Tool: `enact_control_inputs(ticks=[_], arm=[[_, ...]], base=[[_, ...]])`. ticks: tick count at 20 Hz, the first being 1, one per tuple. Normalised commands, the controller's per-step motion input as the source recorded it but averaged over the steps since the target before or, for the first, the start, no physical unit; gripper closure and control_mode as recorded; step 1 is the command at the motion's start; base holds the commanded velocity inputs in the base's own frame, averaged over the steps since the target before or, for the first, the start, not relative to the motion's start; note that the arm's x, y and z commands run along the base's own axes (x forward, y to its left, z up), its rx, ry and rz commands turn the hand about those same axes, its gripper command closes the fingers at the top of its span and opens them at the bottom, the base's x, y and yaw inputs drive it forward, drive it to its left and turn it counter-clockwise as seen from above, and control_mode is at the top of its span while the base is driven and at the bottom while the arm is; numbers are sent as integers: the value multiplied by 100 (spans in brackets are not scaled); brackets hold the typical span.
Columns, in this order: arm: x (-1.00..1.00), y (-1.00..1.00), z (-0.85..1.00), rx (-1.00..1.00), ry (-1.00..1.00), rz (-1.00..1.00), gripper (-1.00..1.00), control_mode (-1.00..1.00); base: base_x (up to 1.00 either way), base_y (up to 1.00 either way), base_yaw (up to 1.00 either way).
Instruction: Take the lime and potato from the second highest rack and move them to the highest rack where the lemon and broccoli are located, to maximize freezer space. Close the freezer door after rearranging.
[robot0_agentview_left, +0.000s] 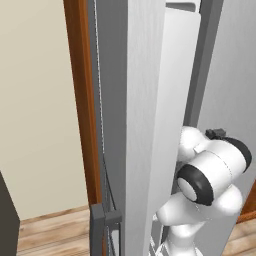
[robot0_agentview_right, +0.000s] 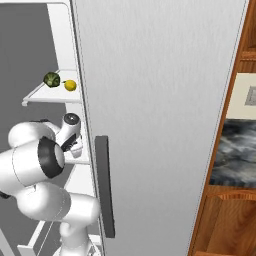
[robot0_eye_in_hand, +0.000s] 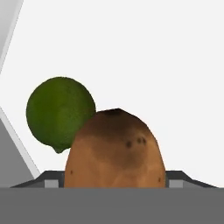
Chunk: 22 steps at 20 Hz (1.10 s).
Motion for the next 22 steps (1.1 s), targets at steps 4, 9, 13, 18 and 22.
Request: enact_control_inputs(ticks=[4,9,13,18,22], arm=[[-85,-55,13,0,-12,-3,100,-100],[-99,-76,64,3,-16,0,100,-100],[-97,-52,100,7,-9,0,100,-100],[-90,-41,100,5,-1,0,100,-100],[-88,-34,100,2,0,0,100,-100]], base=[[0,0,0],[0,0,0],[0,0,0],[0,0,0],[0,0,0]])
